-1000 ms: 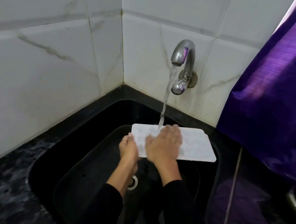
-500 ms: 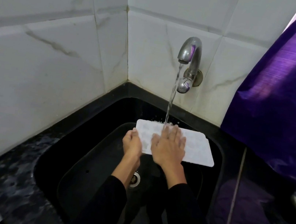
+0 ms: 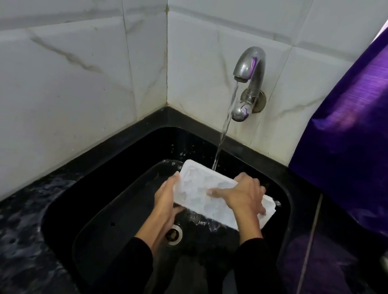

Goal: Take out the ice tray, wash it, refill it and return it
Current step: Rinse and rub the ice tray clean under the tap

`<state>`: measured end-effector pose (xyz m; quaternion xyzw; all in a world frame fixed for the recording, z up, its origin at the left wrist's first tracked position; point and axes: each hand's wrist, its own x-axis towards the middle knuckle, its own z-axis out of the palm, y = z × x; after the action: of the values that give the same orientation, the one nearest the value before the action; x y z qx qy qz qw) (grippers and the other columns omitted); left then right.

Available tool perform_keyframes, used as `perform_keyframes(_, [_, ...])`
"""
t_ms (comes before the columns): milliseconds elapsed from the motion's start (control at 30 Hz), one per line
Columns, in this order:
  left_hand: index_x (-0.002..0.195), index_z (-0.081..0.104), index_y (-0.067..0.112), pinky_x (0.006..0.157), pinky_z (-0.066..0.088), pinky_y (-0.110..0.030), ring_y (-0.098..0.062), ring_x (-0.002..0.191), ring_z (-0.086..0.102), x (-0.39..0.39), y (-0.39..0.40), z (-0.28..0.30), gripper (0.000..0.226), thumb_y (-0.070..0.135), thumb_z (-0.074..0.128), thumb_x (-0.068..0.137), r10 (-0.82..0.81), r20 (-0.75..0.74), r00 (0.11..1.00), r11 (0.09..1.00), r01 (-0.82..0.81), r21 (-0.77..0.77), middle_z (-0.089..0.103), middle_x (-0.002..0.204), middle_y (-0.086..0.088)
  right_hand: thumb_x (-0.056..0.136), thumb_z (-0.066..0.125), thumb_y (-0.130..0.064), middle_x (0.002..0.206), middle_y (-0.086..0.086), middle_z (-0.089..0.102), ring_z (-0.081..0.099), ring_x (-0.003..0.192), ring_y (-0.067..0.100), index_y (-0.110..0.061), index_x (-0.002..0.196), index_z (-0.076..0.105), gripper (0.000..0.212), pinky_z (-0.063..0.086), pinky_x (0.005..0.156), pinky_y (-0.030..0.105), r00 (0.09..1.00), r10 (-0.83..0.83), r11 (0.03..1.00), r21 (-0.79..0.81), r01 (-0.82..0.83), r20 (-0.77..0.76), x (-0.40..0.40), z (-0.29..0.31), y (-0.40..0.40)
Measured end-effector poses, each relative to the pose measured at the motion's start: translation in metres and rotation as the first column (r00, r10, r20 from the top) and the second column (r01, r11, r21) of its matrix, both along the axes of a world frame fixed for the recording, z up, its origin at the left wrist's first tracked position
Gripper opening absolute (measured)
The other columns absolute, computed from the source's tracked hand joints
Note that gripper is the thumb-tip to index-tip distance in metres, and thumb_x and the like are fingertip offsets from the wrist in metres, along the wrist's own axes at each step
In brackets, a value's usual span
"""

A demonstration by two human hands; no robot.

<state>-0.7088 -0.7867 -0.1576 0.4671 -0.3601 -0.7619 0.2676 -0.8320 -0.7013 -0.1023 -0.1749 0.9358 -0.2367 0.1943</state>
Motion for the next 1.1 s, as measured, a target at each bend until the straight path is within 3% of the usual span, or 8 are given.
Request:
perform_keyframes(167, [0.132, 0.045, 0.001, 0.085, 0.048, -0.055, -0.049, 0.117, 0.049, 0.0, -0.004, 0.013, 0.063, 0.051, 0.047, 0.093, 0.003, -0.202, 0.979, 0.906, 0.083, 0.415, 0.045, 0.128, -0.034, 0.061, 0.087, -0.044, 0.1, 0.0, 0.05, 0.054, 0.096, 0.02, -0.018, 0.079, 0.06, 0.042, 0.046, 0.088, 0.046, 0.918, -0.029, 0.963, -0.257, -0.08, -0.396, 0.019, -0.027, 0.007])
perform_keyframes(333, [0.13, 0.044, -0.008, 0.076, 0.048, -0.054, -0.046, 0.098, 0.058, -0.002, -0.01, 0.024, 0.041, 0.019, 0.034, 0.101, 0.131, -0.327, 0.936, 0.904, 0.023, 0.428, 0.055, 0.118, -0.034, 0.064, 0.087, -0.022, 0.094, 0.002, 0.054, 0.059, 0.094, 0.025, -0.015, 0.075, 0.056, 0.033, 0.047, 0.088, 0.05, 0.86, -0.03, 0.879, -0.423, -0.22, -0.51, 0.029, -0.051, 0.013])
perform_keyframes(400, [0.129, 0.044, -0.004, 0.073, 0.048, -0.052, -0.041, 0.097, 0.059, -0.001, -0.011, 0.023, 0.039, 0.021, 0.033, 0.102, 0.124, -0.332, 0.935, 0.92, 0.016, 0.391, 0.058, 0.116, -0.029, 0.069, 0.078, -0.015, 0.106, 0.001, 0.052, 0.054, 0.111, 0.026, -0.015, 0.097, 0.057, 0.035, 0.035, 0.103, 0.063, 0.89, 0.012, 0.928, -0.327, -0.18, -0.456, 0.031, -0.048, 0.013])
perform_keyframes(500, [0.13, 0.047, -0.001, 0.073, 0.049, -0.048, -0.036, 0.096, 0.061, -0.003, -0.01, 0.022, 0.041, 0.025, 0.029, 0.103, 0.083, -0.319, 0.944, 0.939, 0.034, 0.343, 0.062, 0.111, -0.022, 0.076, 0.067, -0.013, 0.132, 0.001, 0.044, 0.026, 0.143, 0.021, -0.018, 0.124, 0.046, 0.053, -0.004, 0.109, 0.072, 0.954, 0.136, 0.989, -0.015, -0.145, -0.269, 0.037, -0.025, 0.007])
perform_keyframes(633, [0.129, 0.049, 0.0, 0.071, 0.05, -0.04, -0.029, 0.088, 0.062, -0.012, -0.003, 0.026, 0.048, 0.034, 0.026, 0.104, 0.007, -0.238, 0.971, 0.959, 0.06, 0.277, 0.06, 0.122, -0.021, 0.095, 0.049, -0.014, 0.159, 0.006, 0.026, 0.005, 0.151, 0.018, -0.01, 0.148, 0.03, 0.057, 0.002, 0.121, 0.036, 0.869, 0.406, 0.85, -0.232, -0.473, -0.283, 0.048, -0.005, -0.011])
perform_keyframes(767, [0.129, 0.054, 0.003, 0.078, 0.053, -0.036, -0.025, 0.099, 0.065, -0.02, 0.002, 0.026, 0.049, 0.039, 0.033, 0.103, -0.103, -0.213, 0.972, 0.966, 0.149, 0.211, 0.066, 0.115, -0.016, 0.105, 0.022, -0.039, 0.164, 0.002, 0.014, 0.004, 0.151, 0.015, -0.018, 0.154, 0.02, 0.053, 0.0, 0.121, 0.031, 0.704, 0.63, 0.744, -0.004, -0.668, -0.329, 0.044, -0.017, -0.024])
perform_keyframes(900, [0.123, 0.055, 0.001, 0.076, 0.053, -0.041, -0.029, 0.095, 0.065, -0.022, -0.002, 0.026, 0.048, 0.038, 0.03, 0.103, -0.059, -0.199, 0.978, 0.967, 0.105, 0.231, 0.066, 0.109, -0.019, 0.096, 0.013, -0.064, 0.164, -0.002, -0.004, -0.006, 0.151, 0.016, -0.023, 0.156, 0.002, 0.074, -0.006, 0.121, 0.038, 0.74, 0.612, 0.791, 0.185, -0.583, -0.28, 0.01, -0.026, -0.012])
perform_keyframes(1100, [0.107, 0.057, 0.003, 0.071, 0.051, -0.042, -0.028, 0.085, 0.065, -0.008, -0.006, 0.017, 0.038, 0.03, 0.032, 0.104, -0.028, -0.18, 0.983, 0.974, 0.067, 0.216, 0.068, 0.093, -0.015, 0.093, 0.01, -0.069, 0.164, 0.006, -0.011, -0.01, 0.151, 0.017, -0.012, 0.155, -0.006, 0.086, -0.007, 0.122, 0.04, 0.931, 0.331, 0.914, 0.295, -0.277, -0.152, -0.039, -0.034, 0.024])
